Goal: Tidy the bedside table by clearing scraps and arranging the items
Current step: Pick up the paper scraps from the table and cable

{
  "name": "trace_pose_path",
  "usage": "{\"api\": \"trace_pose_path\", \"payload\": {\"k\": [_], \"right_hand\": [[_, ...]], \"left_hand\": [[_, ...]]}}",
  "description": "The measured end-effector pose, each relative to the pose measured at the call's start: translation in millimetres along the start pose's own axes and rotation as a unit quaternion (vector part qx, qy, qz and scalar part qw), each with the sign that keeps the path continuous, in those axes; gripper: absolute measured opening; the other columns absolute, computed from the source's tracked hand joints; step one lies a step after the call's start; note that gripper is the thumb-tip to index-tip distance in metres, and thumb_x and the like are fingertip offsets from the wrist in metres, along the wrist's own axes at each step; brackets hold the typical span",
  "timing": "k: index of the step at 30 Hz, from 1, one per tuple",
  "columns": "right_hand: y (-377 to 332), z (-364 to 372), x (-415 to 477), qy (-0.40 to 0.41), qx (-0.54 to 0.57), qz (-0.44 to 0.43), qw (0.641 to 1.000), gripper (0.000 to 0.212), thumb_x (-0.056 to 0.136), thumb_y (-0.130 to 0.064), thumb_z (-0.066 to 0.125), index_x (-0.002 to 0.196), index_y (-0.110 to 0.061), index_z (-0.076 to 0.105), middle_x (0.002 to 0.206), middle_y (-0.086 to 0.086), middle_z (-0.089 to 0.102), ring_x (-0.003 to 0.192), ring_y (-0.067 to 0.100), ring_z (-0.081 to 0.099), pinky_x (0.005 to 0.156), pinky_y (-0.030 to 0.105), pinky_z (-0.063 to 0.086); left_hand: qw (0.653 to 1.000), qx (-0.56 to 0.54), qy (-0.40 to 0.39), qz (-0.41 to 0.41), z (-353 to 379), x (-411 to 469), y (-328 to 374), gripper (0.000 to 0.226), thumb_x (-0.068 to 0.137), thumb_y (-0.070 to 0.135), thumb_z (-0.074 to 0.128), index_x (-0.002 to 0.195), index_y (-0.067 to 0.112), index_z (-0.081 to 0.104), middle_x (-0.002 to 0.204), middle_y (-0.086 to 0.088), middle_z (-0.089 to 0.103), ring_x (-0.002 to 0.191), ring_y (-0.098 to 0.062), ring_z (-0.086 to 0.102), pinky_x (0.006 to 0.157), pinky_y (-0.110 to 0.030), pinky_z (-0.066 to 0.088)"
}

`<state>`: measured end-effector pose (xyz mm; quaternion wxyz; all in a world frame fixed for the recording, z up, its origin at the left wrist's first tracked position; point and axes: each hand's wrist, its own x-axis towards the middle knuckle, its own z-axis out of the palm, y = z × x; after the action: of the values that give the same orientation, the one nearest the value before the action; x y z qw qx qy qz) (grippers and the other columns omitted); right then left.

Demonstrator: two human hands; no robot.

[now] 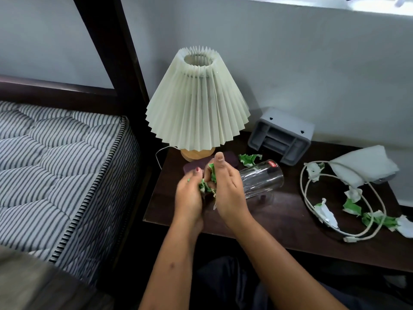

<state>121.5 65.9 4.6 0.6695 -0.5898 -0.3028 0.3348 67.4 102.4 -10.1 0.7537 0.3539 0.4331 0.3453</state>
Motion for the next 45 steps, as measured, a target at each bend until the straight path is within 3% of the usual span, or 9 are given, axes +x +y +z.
{"api": "trace_pose_path", "payload": {"k": [4, 9, 15, 17, 20, 25, 32, 37, 45], "right_hand": [[5, -2, -2, 0.046, -0.173, -0.082, 0.98, 0.021, 0.096, -0.02, 0.042, 0.08, -0.016, 0.054, 0.074, -0.007, 0.055, 0.077, 0.017, 0.053, 0.072, 0.038, 0.045], [12, -12, 2, 0.074, -0.327, -0.062, 0.94, 0.016, 0.093, -0.024, 0.046, 0.09, -0.031, 0.059, 0.103, -0.013, 0.046, 0.1, 0.001, 0.034, 0.097, 0.034, 0.027], [4, -32, 12, 0.078, -0.388, -0.07, 0.916, 0.033, 0.091, -0.05, 0.03, 0.096, -0.035, 0.06, 0.103, -0.016, 0.046, 0.102, 0.001, 0.03, 0.096, 0.038, 0.017], [-1, -52, 28, 0.095, -0.449, -0.026, 0.888, 0.025, 0.093, -0.044, 0.039, 0.097, -0.034, 0.061, 0.104, -0.013, 0.05, 0.108, 0.011, 0.037, 0.095, 0.04, 0.018], [-13, -84, 56, 0.066, -0.589, 0.052, 0.804, 0.016, 0.09, -0.032, 0.047, 0.095, -0.036, 0.062, 0.111, -0.006, 0.06, 0.112, 0.022, 0.046, 0.093, 0.041, 0.023], [-25, -107, 100, -0.107, -0.607, 0.193, 0.763, 0.018, 0.091, -0.032, 0.047, 0.098, -0.042, 0.06, 0.121, -0.003, 0.062, 0.113, 0.024, 0.053, 0.103, 0.045, 0.036], [-18, -92, 113, -0.242, -0.694, 0.225, 0.64, 0.042, 0.098, -0.032, 0.039, 0.129, -0.008, 0.053, 0.137, 0.011, 0.052, 0.123, 0.03, 0.049, 0.101, 0.033, 0.039], [-10, -96, 110, -0.152, -0.681, 0.212, 0.684, 0.037, 0.092, -0.032, 0.048, 0.113, -0.005, 0.062, 0.122, 0.016, 0.06, 0.112, 0.033, 0.055, 0.087, 0.031, 0.043], [-24, -138, 87, 0.182, -0.333, 0.052, 0.924, 0.025, 0.081, -0.036, 0.065, 0.089, -0.015, 0.074, 0.081, 0.003, 0.07, 0.075, 0.012, 0.063, 0.068, 0.027, 0.049]], "left_hand": [[0.998, -0.062, 0.025, 0.006, 18, -3, -9, 0.025, 0.095, 0.019, 0.044, 0.083, 0.012, 0.065, 0.075, -0.003, 0.067, 0.073, -0.015, 0.062, 0.067, -0.025, 0.05], [0.986, -0.157, 0.027, -0.058, 27, -2, -12, 0.035, 0.093, 0.037, 0.046, 0.099, 0.008, 0.063, 0.099, -0.015, 0.066, 0.096, -0.029, 0.063, 0.093, -0.043, 0.048], [0.985, -0.141, 0.085, -0.044, 38, -2, -12, 0.044, 0.085, 0.044, 0.056, 0.111, 0.008, 0.06, 0.106, -0.016, 0.067, 0.096, -0.031, 0.065, 0.089, -0.047, 0.052], [0.982, -0.161, 0.087, -0.048, 39, 0, -13, 0.036, 0.085, 0.045, 0.057, 0.098, 0.011, 0.059, 0.09, -0.013, 0.064, 0.071, -0.026, 0.066, 0.067, -0.039, 0.058], [0.976, -0.186, 0.1, -0.051, 41, 3, -13, 0.031, 0.084, 0.042, 0.06, 0.073, 0.016, 0.048, 0.061, 0.0, 0.042, 0.035, -0.009, 0.04, 0.036, -0.017, 0.036], [0.98, -0.174, 0.097, -0.028, 38, 7, -16, 0.035, 0.087, 0.04, 0.057, 0.065, 0.014, 0.05, 0.059, 0.001, 0.043, 0.033, -0.007, 0.04, 0.035, -0.017, 0.035], [0.987, -0.136, 0.077, -0.03, 46, 6, -19, 0.037, 0.088, 0.041, 0.055, 0.062, 0.016, 0.05, 0.058, 0.001, 0.047, 0.039, -0.013, 0.042, 0.037, -0.02, 0.037], [0.988, -0.138, 0.065, -0.029, 55, 5, -23, 0.037, 0.089, 0.039, 0.054, 0.059, 0.017, 0.051, 0.053, 0.005, 0.049, 0.04, -0.011, 0.042, 0.038, -0.019, 0.039], [0.992, -0.117, 0.037, -0.032, 77, 2, -31, 0.037, 0.089, 0.041, 0.054, 0.059, 0.019, 0.051, 0.057, 0.003, 0.047, 0.043, -0.013, 0.043, 0.039, -0.02, 0.037]]}}
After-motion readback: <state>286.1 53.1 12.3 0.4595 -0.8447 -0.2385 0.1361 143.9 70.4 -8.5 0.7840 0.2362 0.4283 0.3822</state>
